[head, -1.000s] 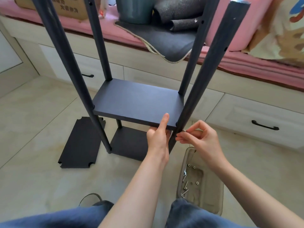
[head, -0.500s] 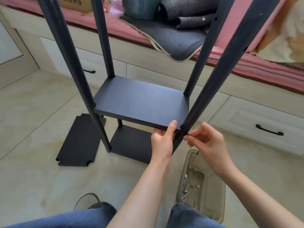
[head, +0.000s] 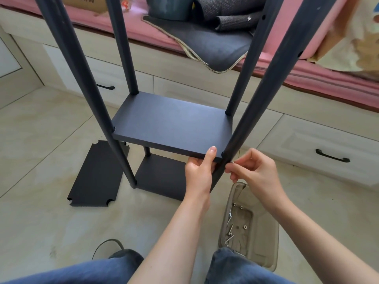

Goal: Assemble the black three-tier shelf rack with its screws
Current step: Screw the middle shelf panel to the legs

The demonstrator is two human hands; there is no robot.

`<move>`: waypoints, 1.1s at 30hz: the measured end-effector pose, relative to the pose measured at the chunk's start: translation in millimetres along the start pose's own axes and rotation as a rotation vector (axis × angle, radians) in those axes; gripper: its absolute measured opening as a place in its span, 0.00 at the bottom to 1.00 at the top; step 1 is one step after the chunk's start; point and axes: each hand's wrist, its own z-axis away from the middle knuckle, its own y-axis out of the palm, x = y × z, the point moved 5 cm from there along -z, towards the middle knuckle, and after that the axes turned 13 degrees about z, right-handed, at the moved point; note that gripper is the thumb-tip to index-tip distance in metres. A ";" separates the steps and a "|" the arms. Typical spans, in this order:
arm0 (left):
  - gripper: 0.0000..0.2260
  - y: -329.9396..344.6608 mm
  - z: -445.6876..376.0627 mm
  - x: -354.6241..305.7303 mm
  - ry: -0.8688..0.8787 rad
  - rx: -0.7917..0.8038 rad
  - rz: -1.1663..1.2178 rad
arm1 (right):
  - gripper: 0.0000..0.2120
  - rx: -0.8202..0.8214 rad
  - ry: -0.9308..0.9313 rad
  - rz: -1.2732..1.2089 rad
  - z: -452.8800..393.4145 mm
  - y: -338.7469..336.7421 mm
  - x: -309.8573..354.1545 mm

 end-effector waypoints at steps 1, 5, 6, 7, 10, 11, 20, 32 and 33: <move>0.10 0.3 0.4 -0.4 0.001 -0.004 0.002 | 0.13 -0.013 0.011 0.009 0.7 0.0 -1.2; 0.09 1.9 2.2 -1.8 0.001 -0.005 -0.002 | 0.13 -0.073 0.042 0.044 3.5 0.1 -4.7; 0.09 2.1 2.6 -1.9 0.001 -0.005 -0.005 | 0.12 -0.080 0.054 0.043 4.0 0.5 -5.7; 0.08 2.3 2.8 -2.1 0.001 -0.004 -0.005 | 0.12 -0.084 0.069 0.039 4.0 1.2 -6.7; 0.07 3.5 3.9 -2.6 -0.003 -0.004 0.000 | 0.12 -0.090 0.102 0.024 3.8 4.1 -7.1; 0.07 3.9 4.3 -2.7 -0.003 -0.003 0.001 | 0.12 -0.091 0.105 0.022 3.8 4.9 -6.1; 0.08 4.3 3.4 -2.8 0.003 -0.003 0.029 | 0.03 -0.042 0.039 0.199 14.6 0.8 2.1; 0.06 6.0 4.7 -1.0 -0.024 0.009 0.003 | 0.07 0.029 0.271 -0.078 18.7 5.6 -7.2; 0.05 6.0 4.6 -0.8 -0.026 0.007 0.006 | 0.08 0.045 0.318 -0.123 19.4 7.4 -9.7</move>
